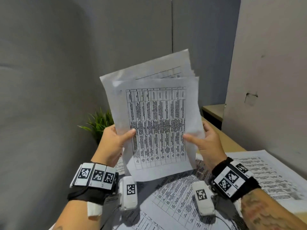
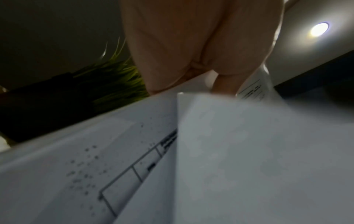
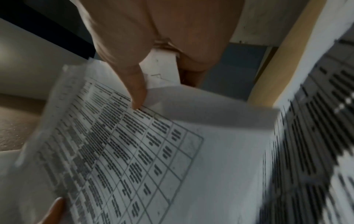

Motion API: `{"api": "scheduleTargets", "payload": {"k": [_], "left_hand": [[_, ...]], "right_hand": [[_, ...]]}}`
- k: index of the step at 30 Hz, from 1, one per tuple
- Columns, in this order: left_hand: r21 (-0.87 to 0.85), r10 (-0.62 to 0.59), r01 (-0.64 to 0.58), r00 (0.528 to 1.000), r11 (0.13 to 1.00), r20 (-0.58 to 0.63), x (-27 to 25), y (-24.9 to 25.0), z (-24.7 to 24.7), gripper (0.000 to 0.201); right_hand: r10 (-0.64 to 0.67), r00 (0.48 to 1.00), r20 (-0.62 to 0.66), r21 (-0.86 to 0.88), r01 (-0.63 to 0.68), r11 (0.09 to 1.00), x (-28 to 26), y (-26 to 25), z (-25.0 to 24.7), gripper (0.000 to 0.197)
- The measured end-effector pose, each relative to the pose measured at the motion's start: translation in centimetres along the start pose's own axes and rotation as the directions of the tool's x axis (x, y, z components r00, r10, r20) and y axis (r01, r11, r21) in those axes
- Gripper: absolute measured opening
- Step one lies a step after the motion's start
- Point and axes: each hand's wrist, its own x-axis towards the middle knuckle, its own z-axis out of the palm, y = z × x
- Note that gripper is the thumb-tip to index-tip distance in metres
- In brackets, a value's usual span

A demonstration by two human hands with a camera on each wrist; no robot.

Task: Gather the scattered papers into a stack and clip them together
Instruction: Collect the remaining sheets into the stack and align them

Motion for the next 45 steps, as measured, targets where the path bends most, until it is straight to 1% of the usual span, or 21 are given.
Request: {"api": "scheduleTargets", "payload": {"k": [4,8,13,15,16,18,19,20,21,23,24,26,28,31,33,35,37,39,42,44,45], "left_hand": [[0.012,0.02,-0.021,0.997,1.0,0.08,-0.4,-0.2,1.2,0.035],[0.004,0.0,0.0,0.996,1.0,0.089,-0.8,-0.4,1.4,0.038],[-0.026,0.037,-0.033,0.989,0.999,0.142,-1.0,0.3,1.3,0.067],[-0.041,0.058,-0.052,0.988,0.998,0.144,-1.1,0.5,1.4,0.069],[-0.057,0.067,-0.059,0.988,0.997,0.139,-1.1,0.7,1.5,0.069],[-0.081,0.095,-0.084,0.986,0.993,0.136,-1.3,1.1,1.8,0.07],[-0.079,0.111,-0.101,0.985,0.992,0.134,-1.4,1.3,1.9,0.069],[-0.071,0.123,-0.114,0.984,0.991,0.133,-1.4,1.6,1.9,0.064],[-0.06,0.126,-0.119,0.983,0.991,0.132,-1.4,1.9,1.9,0.055],[-0.038,0.122,-0.118,0.985,0.992,0.118,-1.3,2.3,1.8,0.031],[-0.033,0.118,-0.116,0.988,0.993,0.1,-1.2,2.5,1.9,0.024],[-0.025,0.138,-0.137,0.989,0.99,0.049,-1.3,2.8,2.4,0.02],[-0.014,0.186,-0.186,0.983,0.982,-0.011,-1.2,3.2,3.1,0.015],[-0.065,0.27,-0.272,0.962,0.96,-0.036,-1.2,4.2,3.4,0.014],[-0.089,0.287,-0.287,0.958,0.954,-0.005,-1.3,4.6,3.2,0.016],[-0.072,0.23,-0.226,0.972,0.971,0.051,-1.4,4.2,2.9,0.019],[0.009,0.141,-0.143,0.983,0.99,0.116,-1.4,3.2,2.6,0.025],[0.088,0.072,-0.088,0.982,0.992,0.172,-1.4,2.3,2.3,0.032],[0.063,0.04,-0.056,0.973,0.996,0.228,-1.3,1.8,1.5,0.048],[0.054,0.032,-0.049,0.961,0.997,0.276,-1.1,1.6,0.7,0.072],[0.045,0.035,-0.049,0.961,0.998,0.273,-0.9,1.5,0.5,0.081]], "right_hand": [[0.013,0.999,0.035,-0.062,-0.01,0.998,0.4,-0.6,-1.0,0.041],[0.037,0.993,0.109,-0.098,-0.026,0.995,0.3,-1.2,-1.5,0.041],[0.043,0.982,0.186,0.008,-0.045,0.999,0.1,-2.3,-1.3,0.064],[0.038,0.978,0.205,0.049,-0.049,0.998,-0.1,-2.5,-1.1,0.069],[0.043,0.976,0.213,0.047,-0.054,0.997,-0.3,-2.5,-0.8,0.065],[0.039,0.966,0.254,-0.015,-0.037,0.999,-0.8,-2.7,0.0,0.047],[0.037,0.962,0.27,-0.053,-0.023,0.998,-1.0,-2.9,0.4,0.037],[0.024,0.959,0.282,-0.079,-0.002,0.997,-1.1,-3.1,0.7,0.032],[0.006,0.96,0.28,-0.064,0.012,0.998,-1.1,-3.2,0.8,0.033],[-0.022,0.976,0.216,0.012,0.02,1.0,-1.0,-3.7,1.0,0.042],[-0.032,0.984,0.175,0.036,0.026,0.999,-0.9,-3.6,1.0,0.042],[-0.071,0.989,0.129,-0.026,0.075,0.997,-1.0,-3.7,1.7,0.037],[-0.15,0.983,0.104,-0.068,0.157,0.985,-1.2,-4.3,2.4,0.032],[-0.242,0.968,0.062,0.022,0.241,0.97,-0.6,-5.7,2.5,0.027],[-0.24,0.969,0.048,0.059,0.238,0.97,-0.3,-6.1,2.1,0.03],[-0.15,0.987,0.059,0.042,0.148,0.988,-0.5,-5.7,1.6,0.039],[-0.013,0.993,0.113,-0.011,0.014,1.0,-0.8,-4.6,1.1,0.042],[0.061,0.987,0.148,-0.087,-0.048,0.995,-1.0,-3.8,0.9,0.039],[0.006,0.99,0.144,-0.101,0.009,0.995,-0.7,-4.9,1.3,0.036],[-0.034,0.988,0.153,-0.001,0.034,0.999,0.0,-6.7,2.0,0.036],[-0.048,0.987,0.154,0.046,0.042,0.998,0.4,-7.5,2.3,0.037]]}}
